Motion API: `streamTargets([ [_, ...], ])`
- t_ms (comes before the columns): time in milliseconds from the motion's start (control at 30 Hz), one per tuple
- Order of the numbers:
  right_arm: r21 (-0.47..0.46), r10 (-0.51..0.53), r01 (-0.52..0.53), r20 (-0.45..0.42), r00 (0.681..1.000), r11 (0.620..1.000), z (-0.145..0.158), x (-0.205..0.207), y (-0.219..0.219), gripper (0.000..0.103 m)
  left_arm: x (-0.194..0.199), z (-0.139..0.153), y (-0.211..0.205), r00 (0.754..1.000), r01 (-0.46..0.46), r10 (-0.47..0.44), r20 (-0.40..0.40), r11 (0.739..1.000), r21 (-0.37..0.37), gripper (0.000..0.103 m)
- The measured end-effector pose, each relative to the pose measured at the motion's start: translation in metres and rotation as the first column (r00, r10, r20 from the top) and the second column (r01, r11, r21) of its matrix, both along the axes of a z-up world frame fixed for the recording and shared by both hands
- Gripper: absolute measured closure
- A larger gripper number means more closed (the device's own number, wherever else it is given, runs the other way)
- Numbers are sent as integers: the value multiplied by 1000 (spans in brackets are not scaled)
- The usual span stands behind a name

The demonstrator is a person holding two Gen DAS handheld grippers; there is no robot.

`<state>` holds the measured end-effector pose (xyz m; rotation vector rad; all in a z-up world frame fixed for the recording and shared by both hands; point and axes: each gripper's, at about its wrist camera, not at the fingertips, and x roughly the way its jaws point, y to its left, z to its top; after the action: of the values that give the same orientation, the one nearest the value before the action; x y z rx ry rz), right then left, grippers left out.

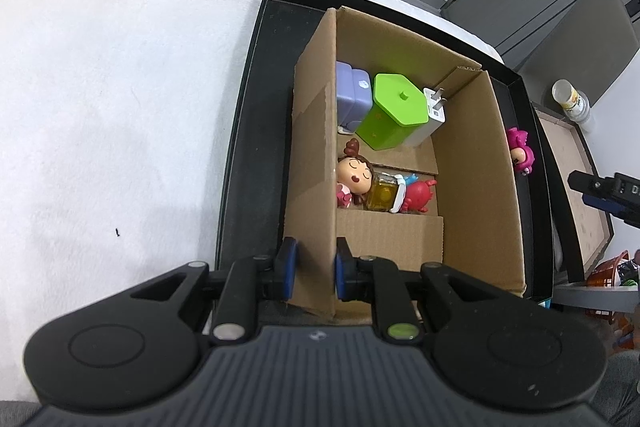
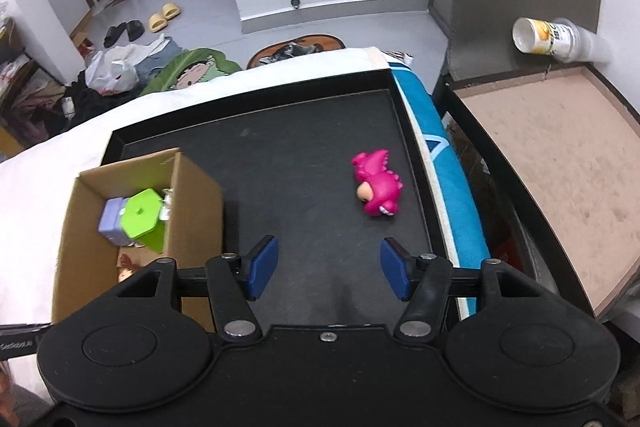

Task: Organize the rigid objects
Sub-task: 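Move the right gripper back over the tray to the pink dinosaur, then close the right gripper on the pink dinosaur toy and lift it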

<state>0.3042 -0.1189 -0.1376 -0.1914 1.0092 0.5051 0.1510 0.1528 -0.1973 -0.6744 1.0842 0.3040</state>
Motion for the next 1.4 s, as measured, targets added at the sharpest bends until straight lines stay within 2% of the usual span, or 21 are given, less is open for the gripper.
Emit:
streamTargets([
  [267,-3,-29,29,-22,999,1000,-17,27,-2,46,1,0,0,1000,3,-3,0,1000,6,86],
  [400,34,-49,51,-56,997,998,-23,46,-3,46,1,0,0,1000,4,-4,-3,1000,5,86],
  [667,31,-24,26,-60,998,999,-39,66,13,47,1,0,-1,1000,6,-5,-10,1000,14,86],
  [1000,-82,23,-20,29,999,996,-52,71,35,48,4,2,-4,1000,5,-5,-20,1000,20,87],
  [1400,-247,103,-72,115,988,966,-74,67,60,48,6,2,-2,1000,7,-7,-29,1000,20,87],
])
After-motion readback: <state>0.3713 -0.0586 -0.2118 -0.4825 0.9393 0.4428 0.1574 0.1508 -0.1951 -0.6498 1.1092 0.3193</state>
